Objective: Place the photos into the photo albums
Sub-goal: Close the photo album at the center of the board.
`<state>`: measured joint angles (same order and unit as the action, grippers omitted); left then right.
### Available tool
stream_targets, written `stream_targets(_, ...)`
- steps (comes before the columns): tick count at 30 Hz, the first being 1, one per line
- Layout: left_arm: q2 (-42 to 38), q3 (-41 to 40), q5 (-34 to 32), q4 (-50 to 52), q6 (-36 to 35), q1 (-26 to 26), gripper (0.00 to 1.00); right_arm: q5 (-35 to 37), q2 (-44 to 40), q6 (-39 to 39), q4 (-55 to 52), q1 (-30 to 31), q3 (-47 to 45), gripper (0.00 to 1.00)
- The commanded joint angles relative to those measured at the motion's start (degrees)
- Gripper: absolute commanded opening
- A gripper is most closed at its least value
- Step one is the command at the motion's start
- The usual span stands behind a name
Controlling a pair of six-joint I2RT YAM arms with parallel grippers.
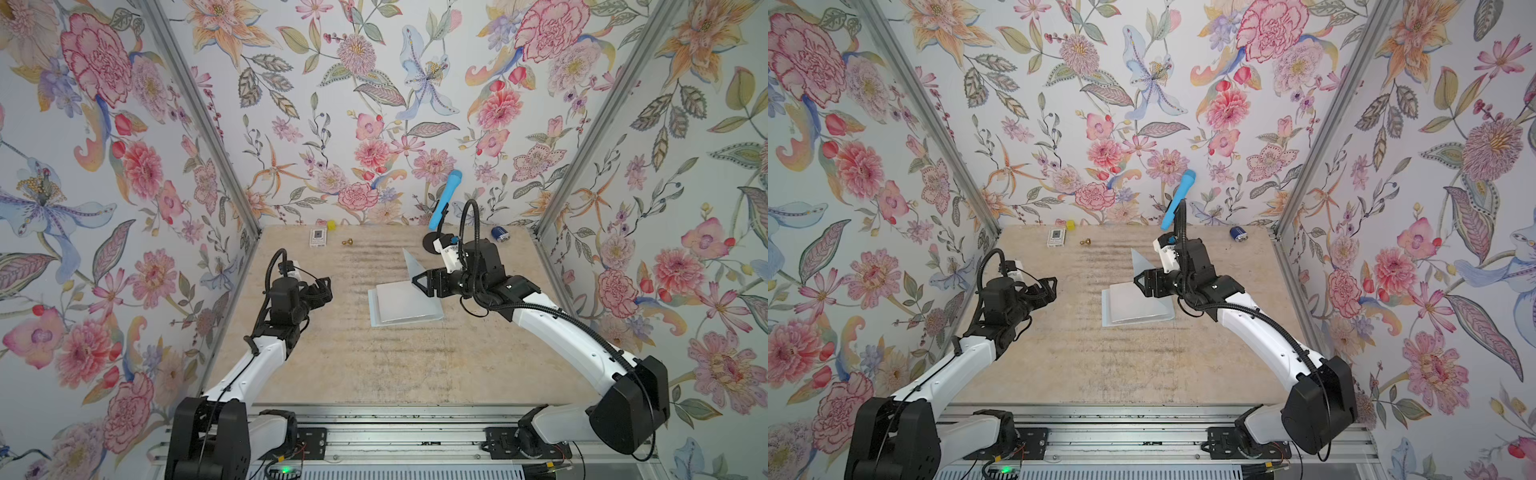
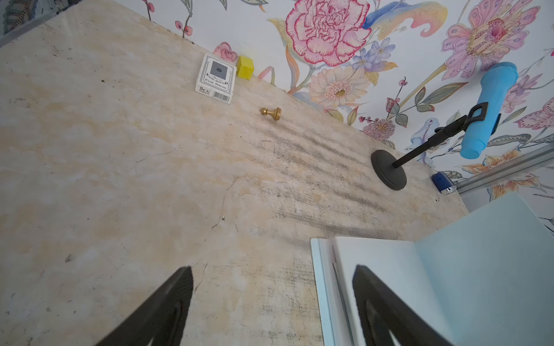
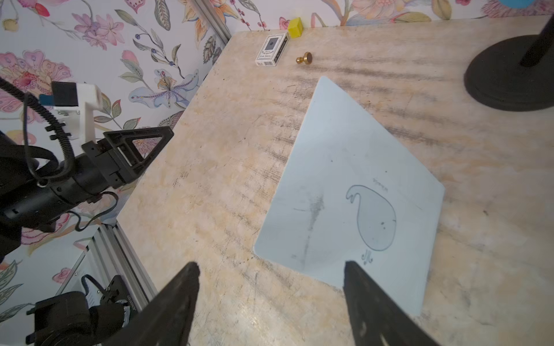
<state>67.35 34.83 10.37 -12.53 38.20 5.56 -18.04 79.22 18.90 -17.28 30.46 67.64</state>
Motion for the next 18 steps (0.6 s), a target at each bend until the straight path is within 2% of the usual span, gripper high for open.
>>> stream_targets(1, -2.5, -1.7, -3.1, -1.5, -2.5, -1.1, 0.88, 2.3, -2.9, 0.7, 1.6, -3.0, -3.0, 0.78)
stream_targets(7, -8.8, -7.0, -8.2, -6.2, -3.4, -3.6, 0.92, 7.0, -11.0, 0.3, 4.5, -11.9, -10.6, 0.78)
stream_targets(11, -13.1, -12.3, -12.2, -11.0, -1.8, -5.1, 0.99, 3.9, -14.7, 1.9, 6.9, -20.8, -15.6, 0.79)
stream_targets(15, -14.9, -16.4, -15.0, -16.1, -3.2, -5.3, 1.0, -0.6, -15.0, 2.1, 9.2, -27.7, -20.0, 0.79)
stream_targets(18, -15.4, -17.7, -18.4, -17.4, -4.8, -5.4, 1.0, 0.3, -16.2, 1.7, 13.4, -31.1, -24.7, 0.79)
